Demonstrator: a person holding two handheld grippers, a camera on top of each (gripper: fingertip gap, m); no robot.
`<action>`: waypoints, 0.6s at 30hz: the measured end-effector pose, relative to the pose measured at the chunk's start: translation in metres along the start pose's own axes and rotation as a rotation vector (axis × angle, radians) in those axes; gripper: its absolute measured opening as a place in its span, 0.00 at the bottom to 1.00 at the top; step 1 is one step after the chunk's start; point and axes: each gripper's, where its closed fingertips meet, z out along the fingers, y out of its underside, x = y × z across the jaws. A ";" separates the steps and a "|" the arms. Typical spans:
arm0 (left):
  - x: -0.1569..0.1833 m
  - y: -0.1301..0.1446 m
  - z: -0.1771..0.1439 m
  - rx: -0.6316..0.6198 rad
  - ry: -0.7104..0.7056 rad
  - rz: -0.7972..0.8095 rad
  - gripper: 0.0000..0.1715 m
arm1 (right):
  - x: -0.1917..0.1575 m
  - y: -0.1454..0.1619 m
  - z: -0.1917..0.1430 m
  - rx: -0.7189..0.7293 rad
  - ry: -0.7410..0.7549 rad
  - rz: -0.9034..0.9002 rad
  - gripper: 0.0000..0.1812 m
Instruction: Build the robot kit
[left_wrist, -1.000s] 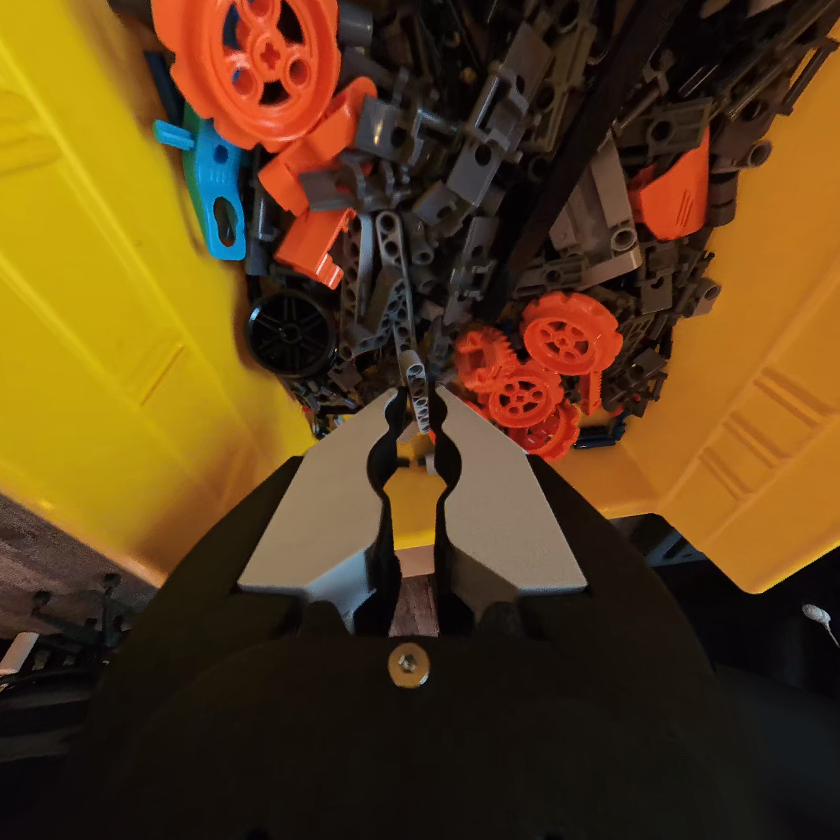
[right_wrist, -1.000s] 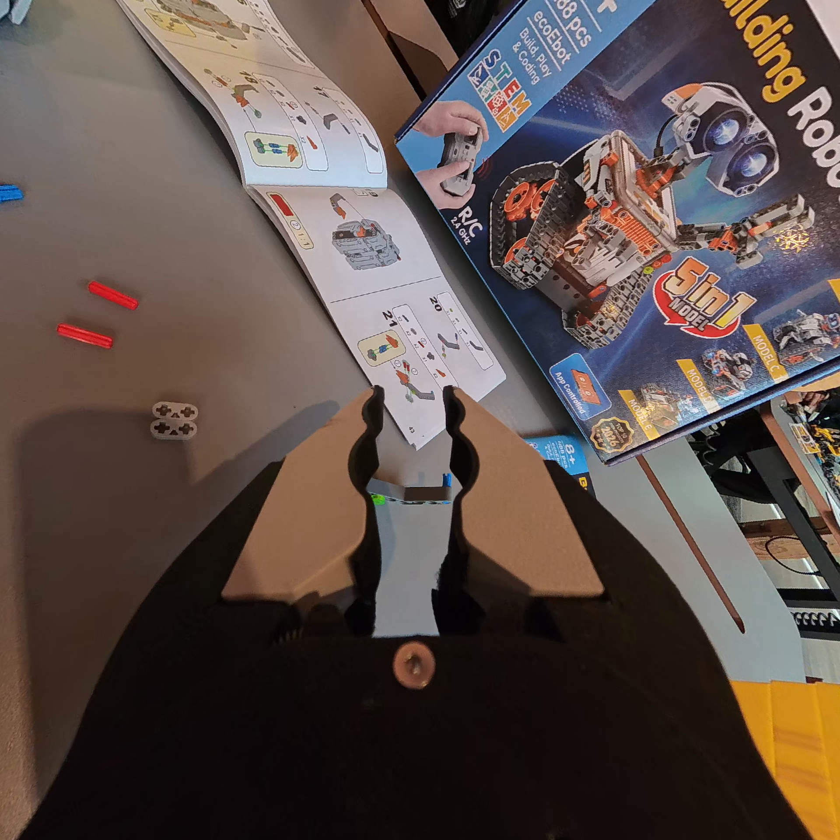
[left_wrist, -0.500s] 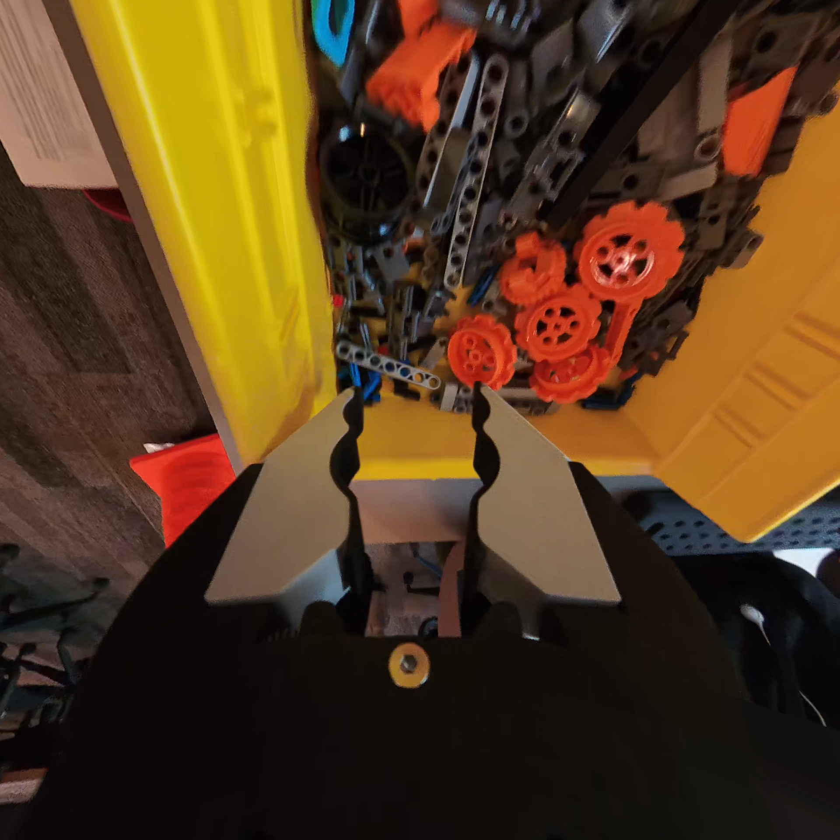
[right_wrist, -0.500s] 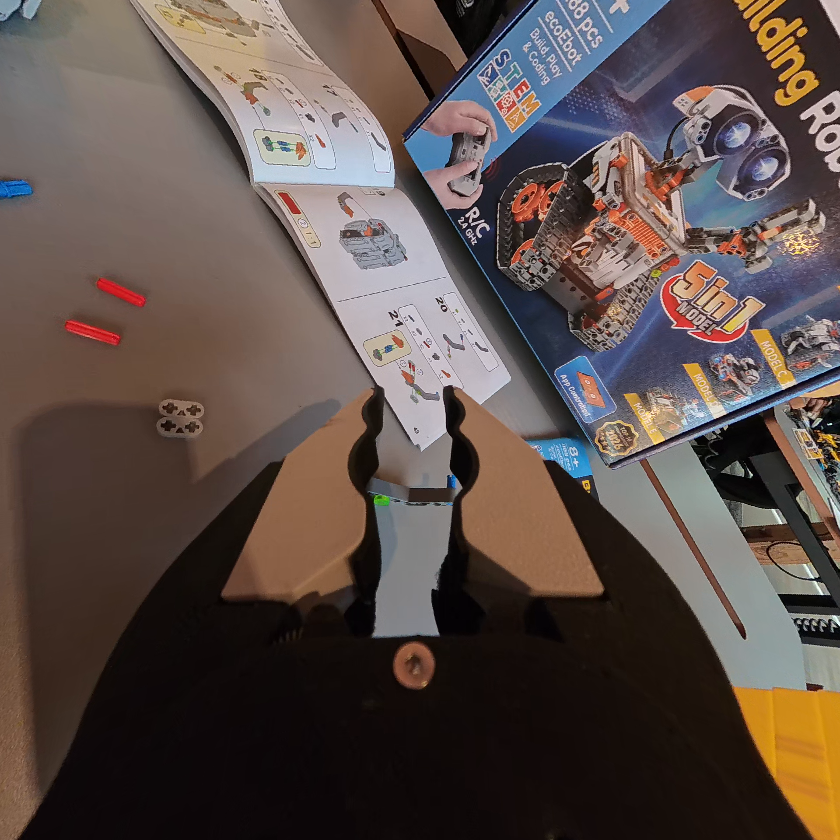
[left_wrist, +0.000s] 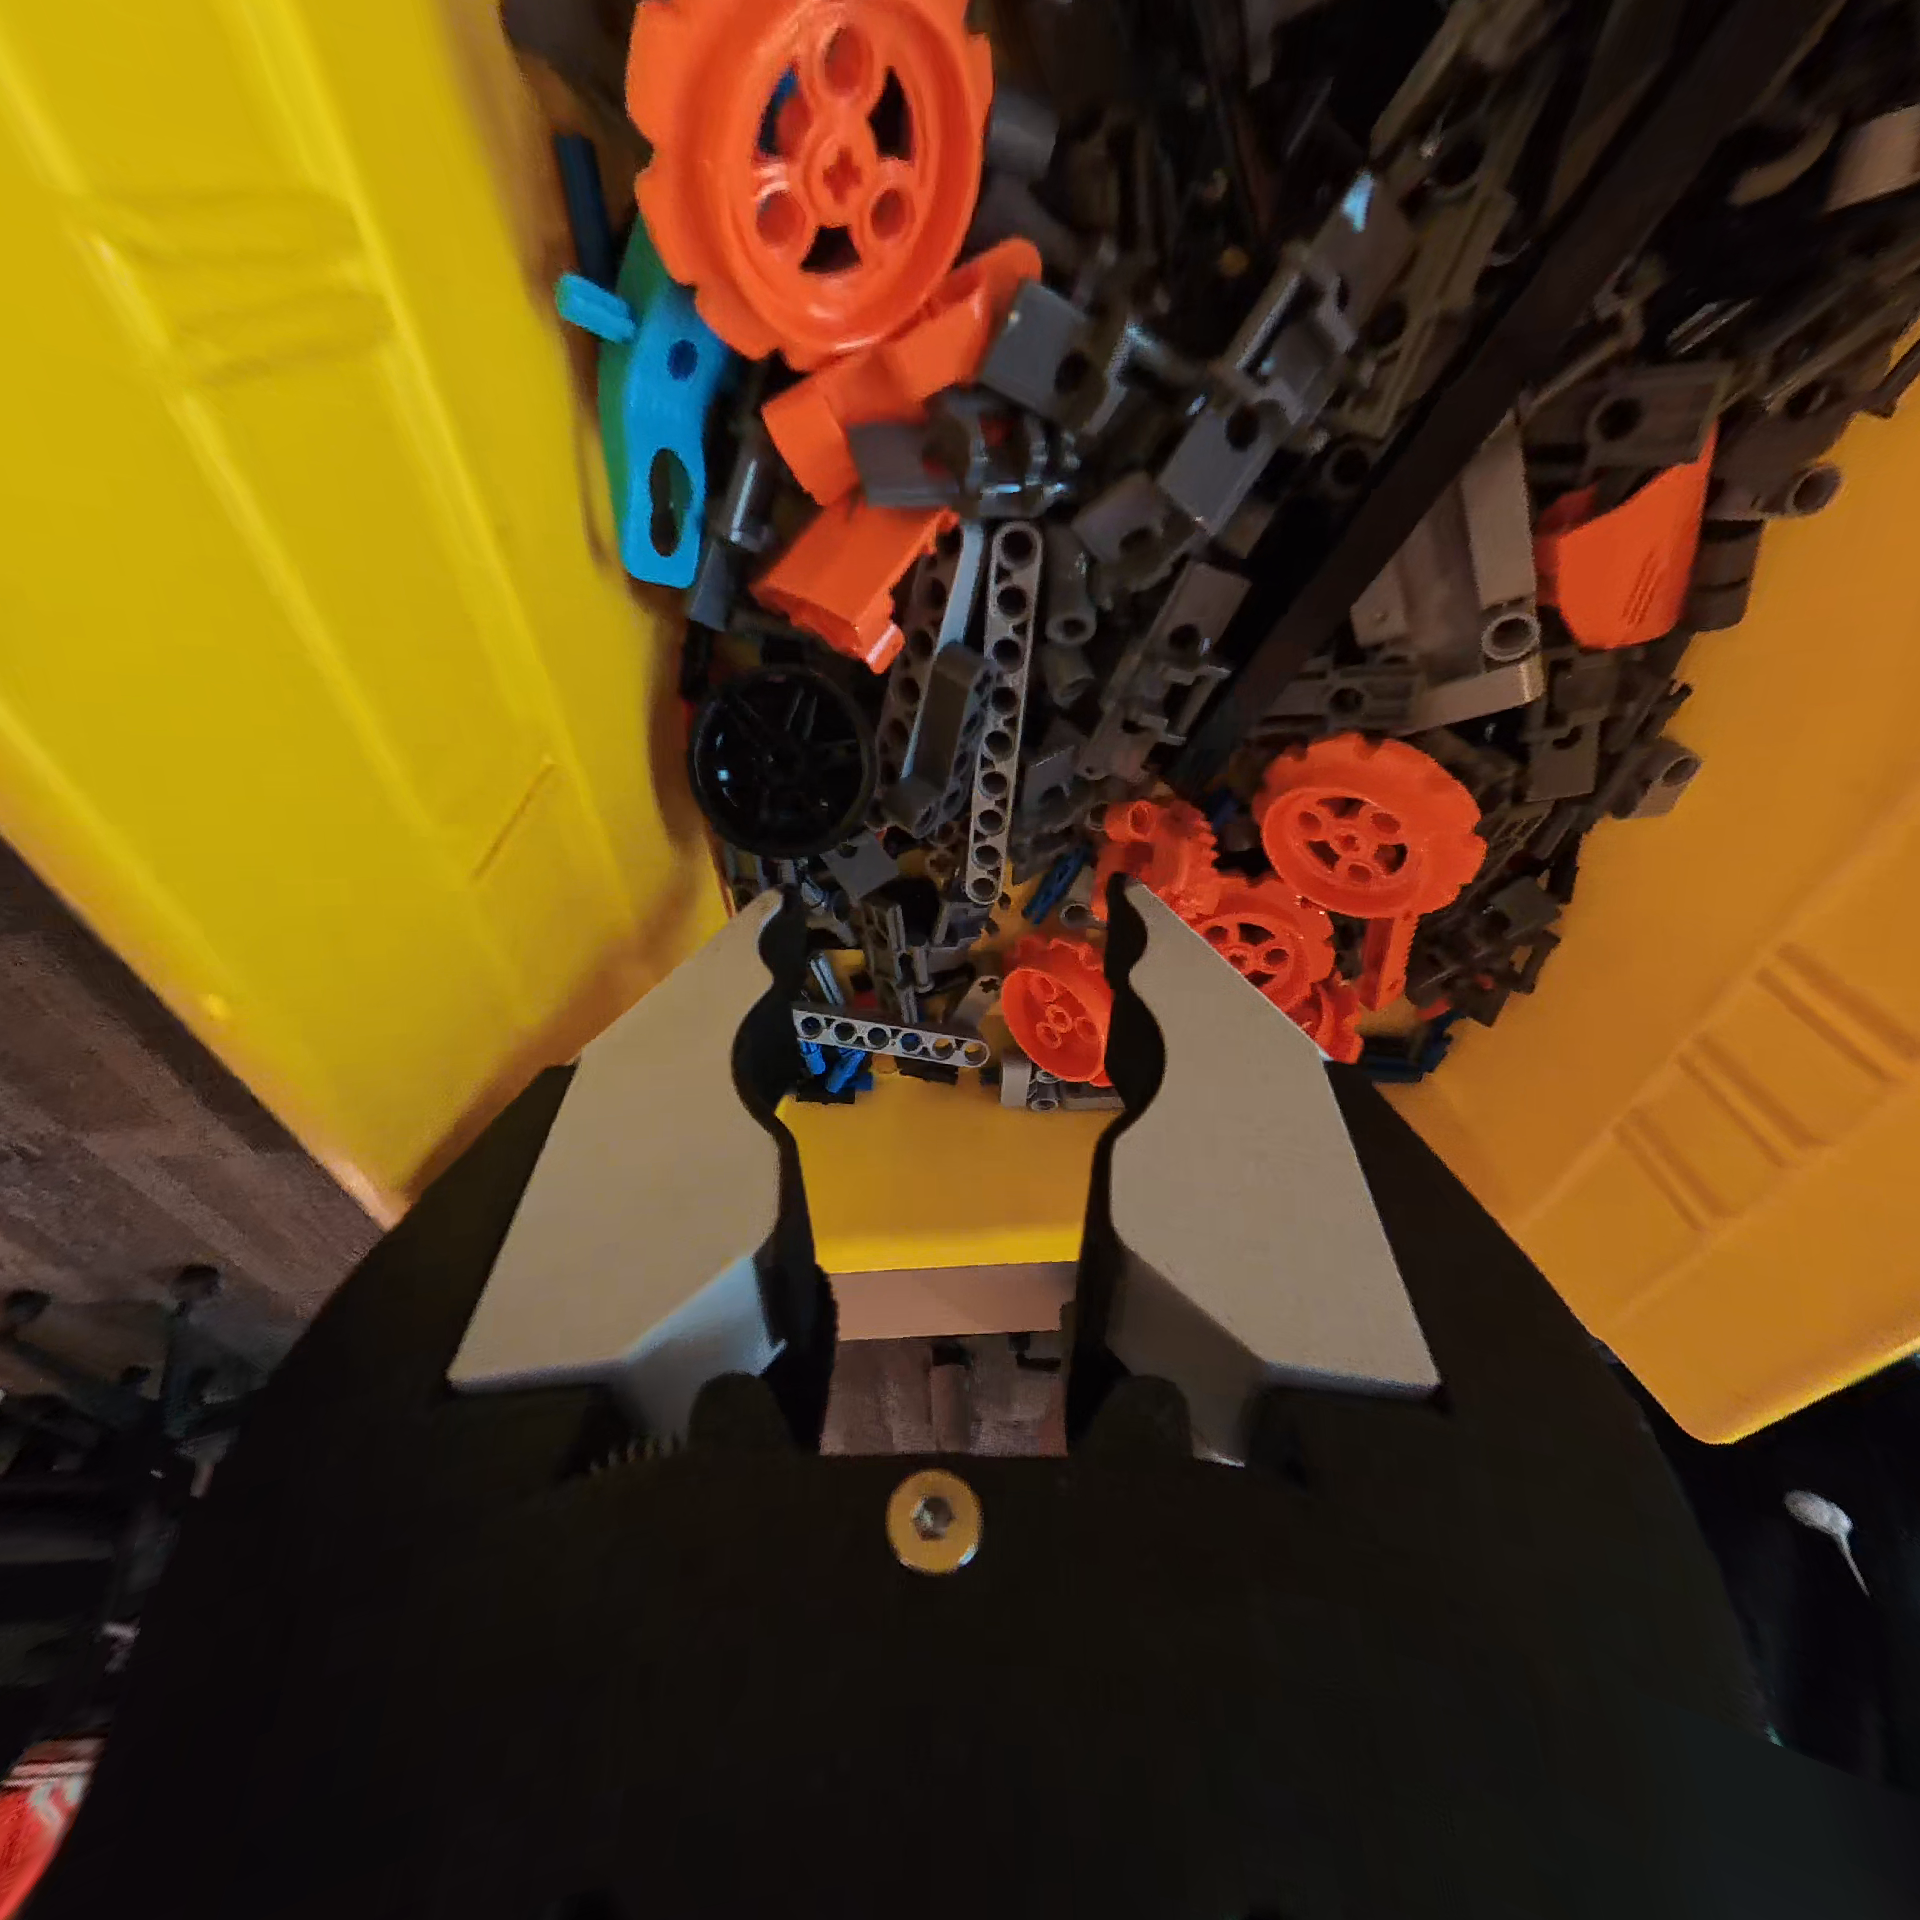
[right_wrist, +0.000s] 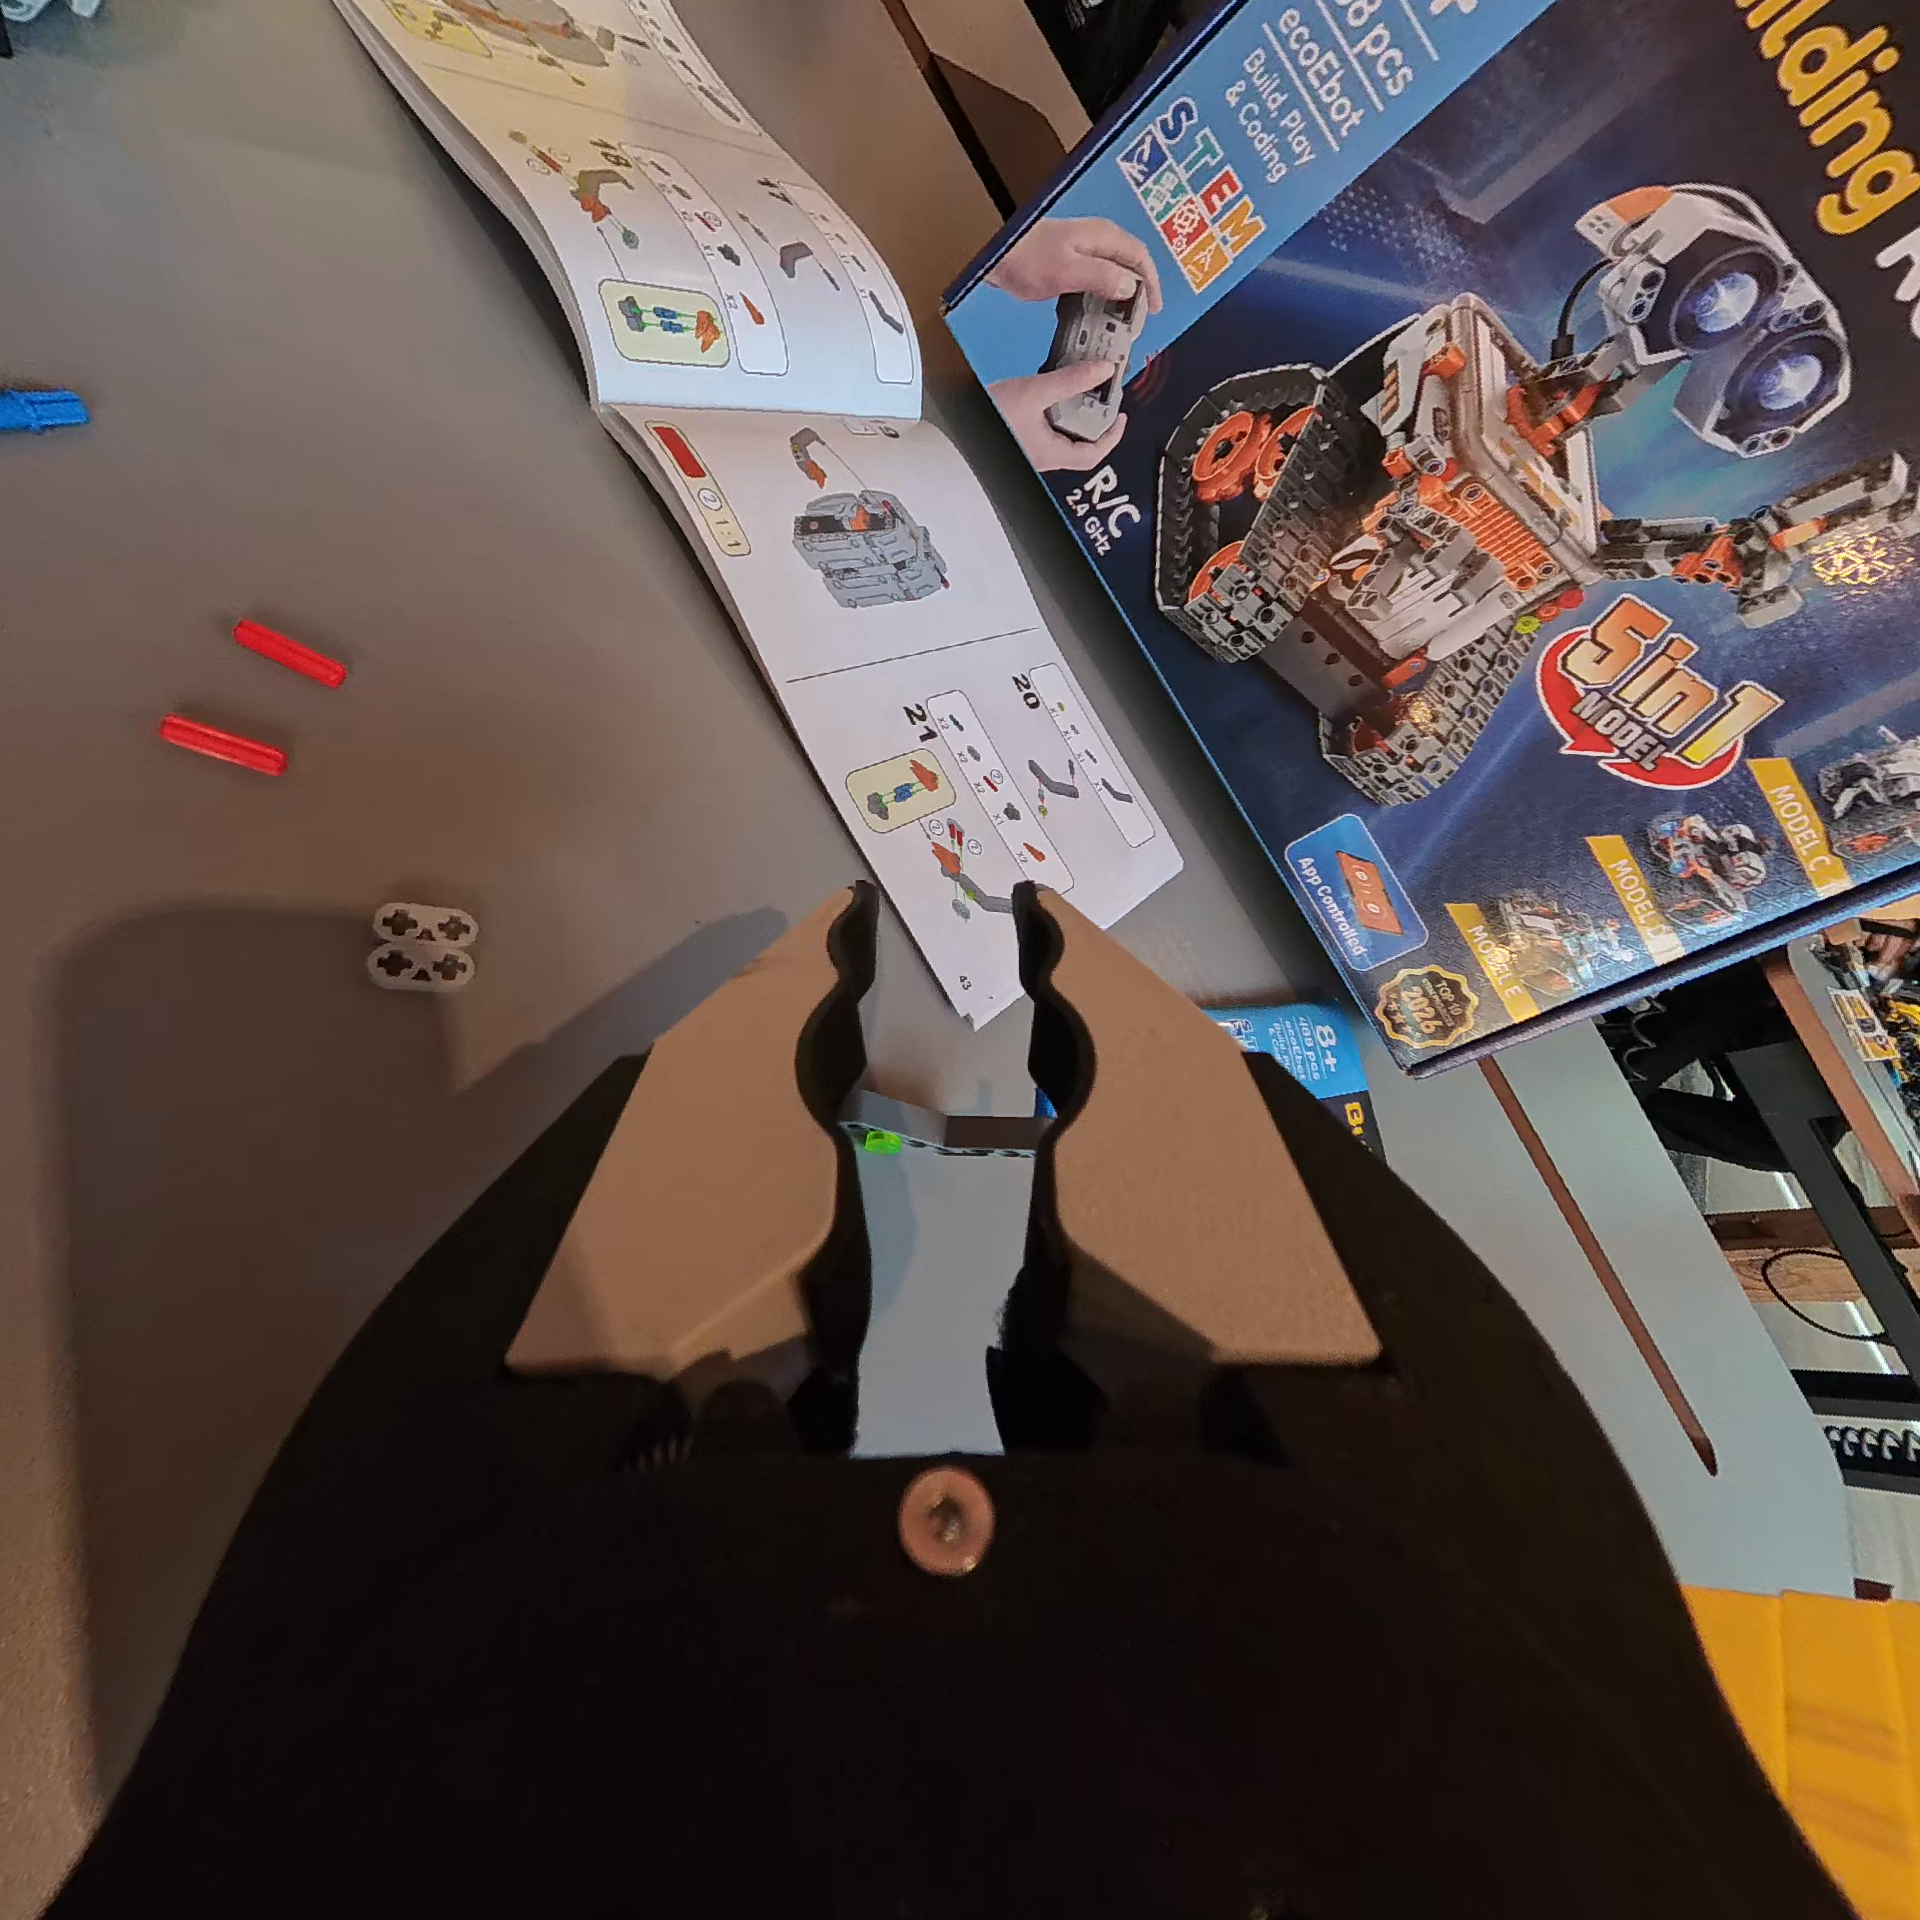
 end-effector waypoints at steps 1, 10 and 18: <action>-0.003 0.000 0.000 -0.001 -0.005 -0.016 0.29 | 0.000 0.000 0.000 0.001 0.000 0.000 0.14; 0.000 -0.009 0.005 -0.009 -0.016 -0.002 0.34 | -0.003 0.000 0.001 -0.004 -0.012 -0.005 0.15; 0.012 -0.009 0.013 -0.059 -0.046 0.100 0.37 | -0.003 0.001 0.001 -0.005 -0.013 -0.008 0.15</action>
